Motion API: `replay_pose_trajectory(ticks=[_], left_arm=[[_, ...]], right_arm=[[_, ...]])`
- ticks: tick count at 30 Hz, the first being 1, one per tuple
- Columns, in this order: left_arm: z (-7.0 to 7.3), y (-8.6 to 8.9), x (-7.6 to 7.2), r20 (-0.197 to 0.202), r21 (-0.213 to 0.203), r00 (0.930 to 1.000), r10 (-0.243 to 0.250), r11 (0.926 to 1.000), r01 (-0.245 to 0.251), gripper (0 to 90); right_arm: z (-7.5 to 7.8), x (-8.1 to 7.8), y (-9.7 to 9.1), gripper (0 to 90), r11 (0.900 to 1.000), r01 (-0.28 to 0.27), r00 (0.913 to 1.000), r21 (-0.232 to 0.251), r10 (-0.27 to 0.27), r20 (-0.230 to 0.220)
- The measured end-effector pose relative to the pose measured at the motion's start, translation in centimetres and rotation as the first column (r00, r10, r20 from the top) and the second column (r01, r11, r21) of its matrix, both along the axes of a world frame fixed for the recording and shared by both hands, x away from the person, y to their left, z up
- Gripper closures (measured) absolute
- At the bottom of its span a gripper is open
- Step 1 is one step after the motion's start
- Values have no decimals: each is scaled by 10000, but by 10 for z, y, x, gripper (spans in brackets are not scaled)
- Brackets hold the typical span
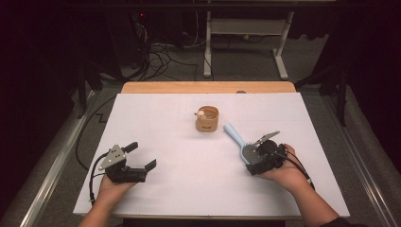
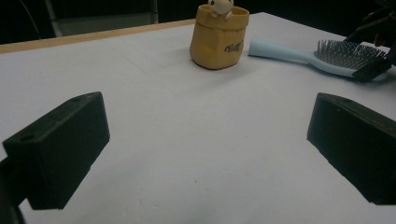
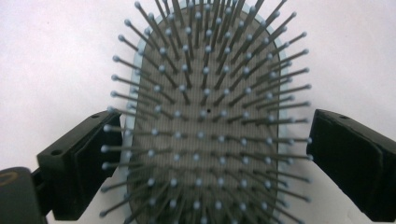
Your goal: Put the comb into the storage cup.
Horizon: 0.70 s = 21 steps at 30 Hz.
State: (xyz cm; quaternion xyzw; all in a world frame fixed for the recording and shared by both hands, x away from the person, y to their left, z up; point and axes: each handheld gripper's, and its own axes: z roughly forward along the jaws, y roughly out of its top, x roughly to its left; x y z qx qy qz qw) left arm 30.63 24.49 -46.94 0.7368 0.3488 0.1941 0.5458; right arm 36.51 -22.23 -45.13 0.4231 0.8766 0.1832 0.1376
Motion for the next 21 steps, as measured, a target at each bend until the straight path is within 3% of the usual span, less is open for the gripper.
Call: replay_pose_trajectory(ticks=[13, 21], left_arm=[[0, 2, 0, -2, 11, 10000, 52, 10000, -52, 0], [0, 1, 0, -18, 3, 10000, 54, 10000, -54, 0]], right_arm=[[-1, 8, 5, 108, 9999, -82, 9984, 145, 90, -556], [-2, 11, 5, 104, 9996, -242, 9974, 113, 249, -671]])
